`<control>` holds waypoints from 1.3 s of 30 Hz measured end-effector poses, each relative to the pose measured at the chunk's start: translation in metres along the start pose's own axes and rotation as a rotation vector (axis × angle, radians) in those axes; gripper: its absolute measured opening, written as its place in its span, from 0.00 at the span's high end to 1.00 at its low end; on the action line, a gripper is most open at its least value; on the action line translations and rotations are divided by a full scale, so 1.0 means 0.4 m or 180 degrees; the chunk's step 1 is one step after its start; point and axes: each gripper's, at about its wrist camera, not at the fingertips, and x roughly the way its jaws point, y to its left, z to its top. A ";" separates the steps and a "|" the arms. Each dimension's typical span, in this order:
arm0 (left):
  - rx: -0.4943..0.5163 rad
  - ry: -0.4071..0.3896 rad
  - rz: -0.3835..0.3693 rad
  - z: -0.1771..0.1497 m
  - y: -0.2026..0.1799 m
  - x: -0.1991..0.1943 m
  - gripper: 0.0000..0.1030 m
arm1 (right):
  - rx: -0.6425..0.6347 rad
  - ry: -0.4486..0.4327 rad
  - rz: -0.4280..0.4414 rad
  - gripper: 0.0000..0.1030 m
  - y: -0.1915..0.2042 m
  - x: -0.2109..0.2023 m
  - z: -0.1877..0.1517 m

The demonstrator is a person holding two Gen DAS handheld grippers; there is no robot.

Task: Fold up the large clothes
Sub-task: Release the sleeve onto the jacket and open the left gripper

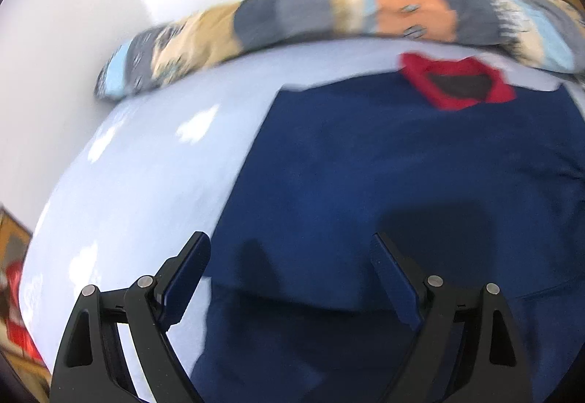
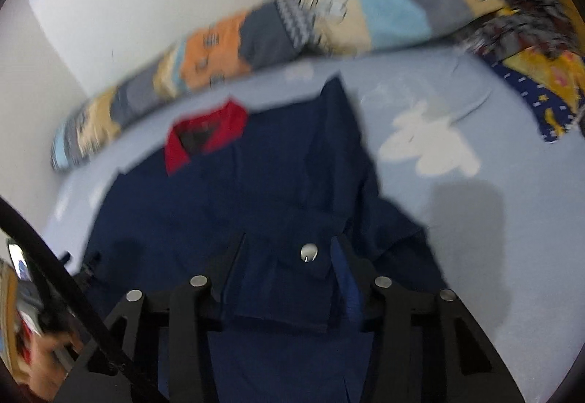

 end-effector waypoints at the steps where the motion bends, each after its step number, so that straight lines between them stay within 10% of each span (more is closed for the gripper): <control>1: -0.0079 0.0086 -0.0035 -0.015 0.023 0.028 0.15 | -0.0056 0.0081 -0.0042 0.52 0.003 0.026 -0.006; 6: -0.0378 0.0317 -0.0246 -0.044 0.072 0.079 0.08 | -0.0262 0.0620 -0.0316 0.53 -0.016 0.166 -0.061; 12: -0.0406 0.0249 -0.0195 -0.041 0.078 0.058 0.07 | -0.0418 0.0539 -0.0657 0.51 0.024 0.139 -0.055; 17: -0.0131 -0.0163 -0.0117 -0.003 0.019 -0.020 0.07 | -0.0780 0.0184 -0.0464 0.47 0.140 0.075 -0.053; 23: 0.0051 0.0038 -0.0200 -0.014 -0.037 0.031 0.07 | -0.1102 0.0390 -0.0302 0.45 0.239 0.131 -0.102; 30: 0.0052 0.0092 -0.0253 -0.030 -0.028 0.044 0.06 | -0.0992 0.0695 -0.0314 0.39 0.212 0.195 -0.125; 39: 0.0260 -0.0212 -0.0497 -0.005 -0.112 -0.046 0.06 | -0.0728 0.0303 -0.0378 0.39 0.175 0.138 -0.070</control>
